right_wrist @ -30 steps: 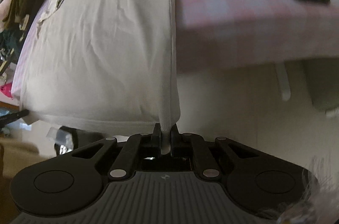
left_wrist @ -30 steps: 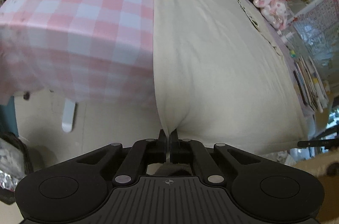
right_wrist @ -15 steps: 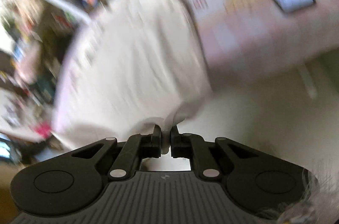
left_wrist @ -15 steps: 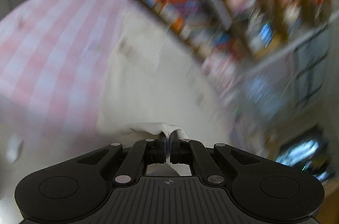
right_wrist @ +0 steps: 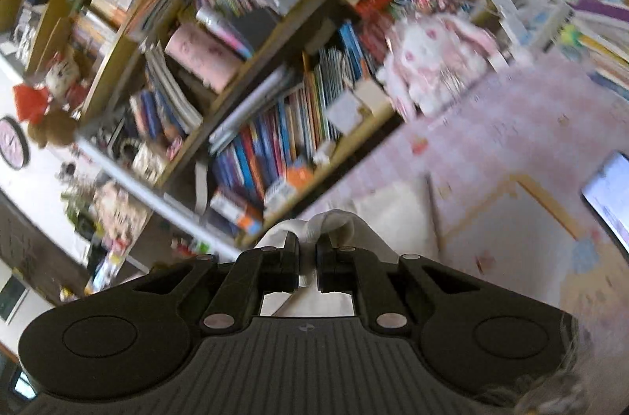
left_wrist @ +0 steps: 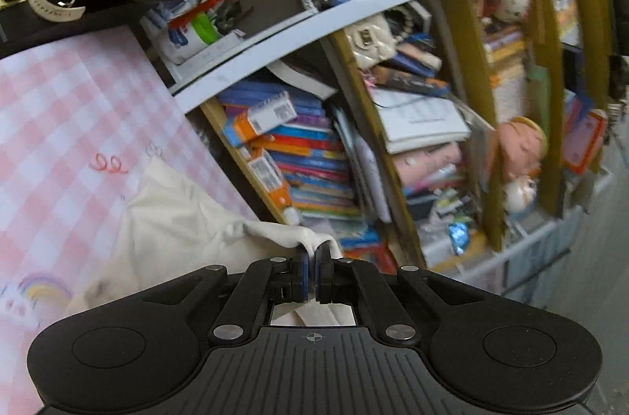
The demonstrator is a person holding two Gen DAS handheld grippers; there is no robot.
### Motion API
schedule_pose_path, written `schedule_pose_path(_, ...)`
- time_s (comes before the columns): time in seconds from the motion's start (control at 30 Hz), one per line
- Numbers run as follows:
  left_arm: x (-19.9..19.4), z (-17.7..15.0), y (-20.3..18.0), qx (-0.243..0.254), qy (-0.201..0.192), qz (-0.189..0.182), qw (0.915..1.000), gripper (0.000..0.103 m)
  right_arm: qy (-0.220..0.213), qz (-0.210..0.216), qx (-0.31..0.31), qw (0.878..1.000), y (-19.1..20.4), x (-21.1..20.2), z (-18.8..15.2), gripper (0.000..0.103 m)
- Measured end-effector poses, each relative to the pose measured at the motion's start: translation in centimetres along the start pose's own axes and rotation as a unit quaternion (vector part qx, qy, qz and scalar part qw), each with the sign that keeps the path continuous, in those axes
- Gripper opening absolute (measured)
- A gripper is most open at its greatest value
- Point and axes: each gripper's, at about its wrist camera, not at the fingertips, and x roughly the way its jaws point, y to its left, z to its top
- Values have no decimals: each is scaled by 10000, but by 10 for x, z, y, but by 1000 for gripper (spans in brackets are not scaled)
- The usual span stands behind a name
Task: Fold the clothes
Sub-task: 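Lift the hem with both grippers and fold it over toward the collar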
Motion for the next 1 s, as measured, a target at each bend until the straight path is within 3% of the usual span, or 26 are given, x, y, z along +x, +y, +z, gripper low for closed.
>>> schedule_pose_path(0.17,45,22,2,-134,-71,315,9994,2,99,-133,-41,9999,5,54,30,7)
schedule_pose_path(0.33,88,29,20,-266,73,893,9956,2,306,-324,83,9990,-11,111,47,7)
schedule_pose_path(0.6,150,34,45,-292,288,1653,9854,2,769,-810,470,9926,-61,195,48,7)
schedule_pose_path(1.0,204,39,85,-412,475,2478,9668,7,1268,-1444,508,9800,-103,266,44,8)
